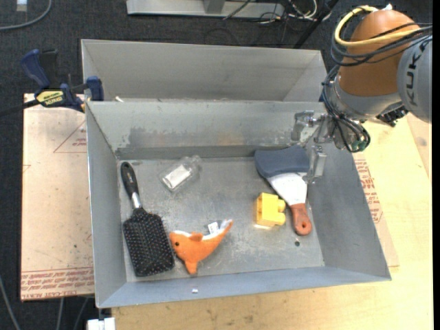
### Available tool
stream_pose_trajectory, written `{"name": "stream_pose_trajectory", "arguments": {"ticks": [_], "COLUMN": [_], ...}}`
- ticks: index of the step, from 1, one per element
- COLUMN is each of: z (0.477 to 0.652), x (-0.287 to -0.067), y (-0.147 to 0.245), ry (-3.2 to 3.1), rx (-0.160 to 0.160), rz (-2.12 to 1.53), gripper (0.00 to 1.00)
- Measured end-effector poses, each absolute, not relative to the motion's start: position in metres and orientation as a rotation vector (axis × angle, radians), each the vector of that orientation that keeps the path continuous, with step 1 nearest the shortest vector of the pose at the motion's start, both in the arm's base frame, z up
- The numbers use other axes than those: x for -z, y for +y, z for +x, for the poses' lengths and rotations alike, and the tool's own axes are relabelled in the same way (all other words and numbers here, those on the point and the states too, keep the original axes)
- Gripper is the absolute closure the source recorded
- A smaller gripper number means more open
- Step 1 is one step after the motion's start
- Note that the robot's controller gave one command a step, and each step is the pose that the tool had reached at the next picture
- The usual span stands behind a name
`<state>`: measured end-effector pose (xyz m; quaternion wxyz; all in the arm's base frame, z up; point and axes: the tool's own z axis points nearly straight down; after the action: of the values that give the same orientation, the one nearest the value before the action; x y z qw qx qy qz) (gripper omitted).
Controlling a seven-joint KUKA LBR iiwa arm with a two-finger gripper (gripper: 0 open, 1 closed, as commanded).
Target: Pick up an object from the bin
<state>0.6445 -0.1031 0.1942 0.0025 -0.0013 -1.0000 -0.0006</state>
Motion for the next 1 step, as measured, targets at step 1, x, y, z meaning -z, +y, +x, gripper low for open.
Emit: {"name": "stream_pose_trajectory", "arguments": {"ticks": [1], "z": [0.6458], "x": [-0.1997], "y": [-0.1028], "ry": [-3.144], "rx": [0.000], "rz": [-0.002], "gripper": [0.00]}}
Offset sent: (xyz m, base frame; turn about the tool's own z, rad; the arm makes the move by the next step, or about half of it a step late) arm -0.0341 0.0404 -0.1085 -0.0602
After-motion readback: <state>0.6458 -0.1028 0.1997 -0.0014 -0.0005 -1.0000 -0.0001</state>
